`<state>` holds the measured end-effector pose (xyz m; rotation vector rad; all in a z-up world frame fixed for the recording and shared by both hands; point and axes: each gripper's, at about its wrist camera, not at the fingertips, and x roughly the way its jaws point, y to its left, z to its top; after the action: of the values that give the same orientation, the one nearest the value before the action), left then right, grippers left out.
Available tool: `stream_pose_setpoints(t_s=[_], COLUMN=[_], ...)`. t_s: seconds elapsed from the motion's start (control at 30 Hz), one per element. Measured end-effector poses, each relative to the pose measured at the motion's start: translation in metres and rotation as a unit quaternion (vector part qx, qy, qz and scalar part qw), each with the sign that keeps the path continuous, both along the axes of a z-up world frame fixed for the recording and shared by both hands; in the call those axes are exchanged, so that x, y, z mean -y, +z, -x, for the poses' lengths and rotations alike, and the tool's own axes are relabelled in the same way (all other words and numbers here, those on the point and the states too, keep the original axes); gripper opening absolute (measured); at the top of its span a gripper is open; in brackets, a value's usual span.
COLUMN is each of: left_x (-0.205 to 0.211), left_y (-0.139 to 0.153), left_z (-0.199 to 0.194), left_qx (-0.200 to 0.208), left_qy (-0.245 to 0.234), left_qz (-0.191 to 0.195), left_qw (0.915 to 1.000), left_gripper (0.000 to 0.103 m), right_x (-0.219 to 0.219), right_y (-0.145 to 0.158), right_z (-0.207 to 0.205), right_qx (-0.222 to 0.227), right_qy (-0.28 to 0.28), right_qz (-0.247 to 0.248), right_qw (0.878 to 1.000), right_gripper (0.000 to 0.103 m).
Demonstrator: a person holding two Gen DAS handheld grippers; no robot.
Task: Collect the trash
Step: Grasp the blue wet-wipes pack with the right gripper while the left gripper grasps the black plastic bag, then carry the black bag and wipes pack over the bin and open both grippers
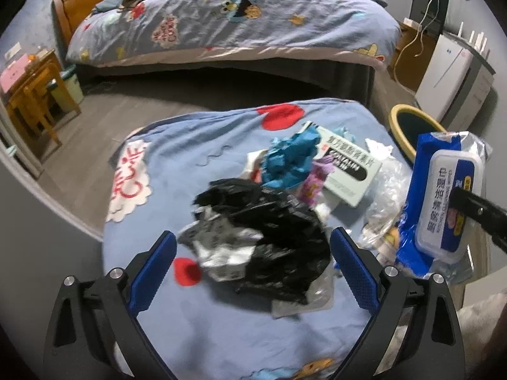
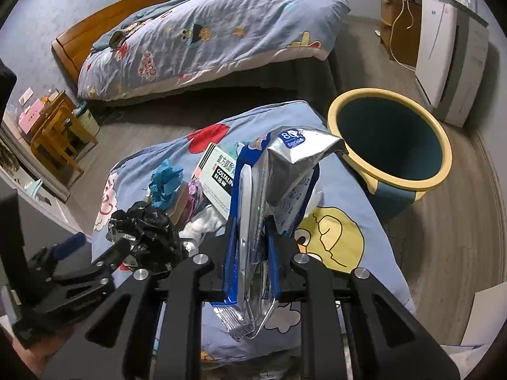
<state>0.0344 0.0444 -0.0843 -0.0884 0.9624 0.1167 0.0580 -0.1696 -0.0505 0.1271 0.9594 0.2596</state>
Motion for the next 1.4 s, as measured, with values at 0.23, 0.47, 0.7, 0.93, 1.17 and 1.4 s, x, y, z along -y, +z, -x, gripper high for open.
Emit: stream_pose_setpoints(t_s=[0.23,0.47,0.7,0.93,1.17,1.4], left_x=[0.022,0.008,0.009,0.001,0.010,0.036], left_y=[-0.019,-0.035,-0.026,0.015,0.060,0.088], left_z=[-0.014,-0.025,-0.019,-0.005,0.005,0.008], left_qx=[-0.007,-0.037,-0.026,0.044,0.115,0.155], left_qy=[-0.021,-0.002,-0.006,0.004,-0.016,-0.054], left_qz=[-0.012,0.006,-0.013,-0.025,-0.025,-0.043], left_qw=[0.9997,0.9993,0.9996,0.9987,0.9930,0.9855], left_gripper=[0.096,0.059,0.017,0.013,0.013,0.013], right_x=[0.004,0.006,-0.001,0.001,0.010,0.028], right_y=[-0.004,-0.010,-0.007,0.005,0.033,0.068], right_z=[-0.002,-0.004,-0.005,-0.002,-0.004,-0.013], right_qx=[-0.004,-0.017,-0.010,0.005,0.040,0.077], right_qy=[-0.006,-0.009,0.003,0.008,0.012,0.013], right_qz=[-0.007,-0.018,-0.014,-0.021,-0.030,-0.036], right_qw=[1.000,1.000,1.000,1.000,0.999,0.996], right_gripper=[0.018,0.017,0.017,0.017,0.018,0.018])
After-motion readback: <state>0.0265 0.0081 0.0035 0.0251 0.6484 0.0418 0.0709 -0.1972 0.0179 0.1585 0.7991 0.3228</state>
